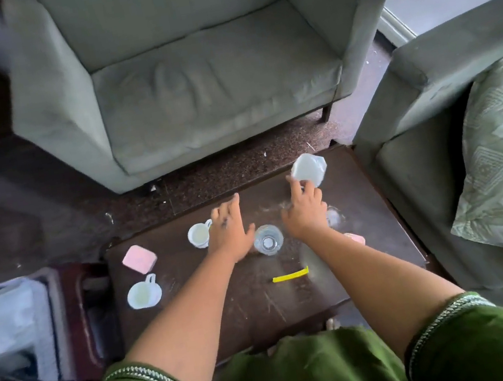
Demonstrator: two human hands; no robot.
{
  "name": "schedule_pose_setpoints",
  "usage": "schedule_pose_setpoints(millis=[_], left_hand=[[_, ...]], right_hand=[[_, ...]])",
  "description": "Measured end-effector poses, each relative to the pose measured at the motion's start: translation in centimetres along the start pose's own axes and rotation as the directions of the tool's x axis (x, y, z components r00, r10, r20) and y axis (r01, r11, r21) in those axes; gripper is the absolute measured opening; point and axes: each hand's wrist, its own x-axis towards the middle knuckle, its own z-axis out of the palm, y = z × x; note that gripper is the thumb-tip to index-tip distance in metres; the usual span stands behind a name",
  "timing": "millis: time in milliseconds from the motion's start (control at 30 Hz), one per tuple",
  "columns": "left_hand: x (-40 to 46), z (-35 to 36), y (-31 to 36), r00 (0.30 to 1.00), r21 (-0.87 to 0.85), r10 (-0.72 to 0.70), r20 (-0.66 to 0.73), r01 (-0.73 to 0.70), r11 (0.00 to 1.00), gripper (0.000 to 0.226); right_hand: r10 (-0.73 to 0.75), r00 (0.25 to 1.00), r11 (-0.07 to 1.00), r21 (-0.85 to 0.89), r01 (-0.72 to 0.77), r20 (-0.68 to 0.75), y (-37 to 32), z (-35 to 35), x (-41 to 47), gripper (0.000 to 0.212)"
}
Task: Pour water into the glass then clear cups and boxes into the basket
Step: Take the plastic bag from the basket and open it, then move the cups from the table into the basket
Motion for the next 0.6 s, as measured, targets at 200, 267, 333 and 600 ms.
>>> schedule_pose_setpoints(millis=[200,267,333,600], left_hand=[[-8.3,-1.3,-5.3,0.985,0.003,-0.156,-0.071,0.156,0.988,0.069],[-10.8,-1.2,-6.4,0.963,-0.014,-0.239,-0.12,0.239,0.971,0.063],[-13.4,-0.7,-7.4,0.933,-0.062,-0.315,-0.172,0.309,0.949,0.054],[-20.1,-1.5,-12.7,0.821,-0.141,-0.408,-0.4,0.385,0.912,0.015]], right_hand=[[-0.147,0.978,0.981,-0.103,0.163,0.151,-3.3,3.0,-6.3,0.066],[-0.211,0.956,0.965,-0.115,0.238,0.204,-4.0,3.9,-8.2,0.066],[-0.249,0.935,0.953,-0.107,0.283,0.253,-4.7,4.8,-10.3,0.064],[-0.368,0.871,0.891,-0.144,0.43,0.325,-8.7,7.9,-15.8,0.047]])
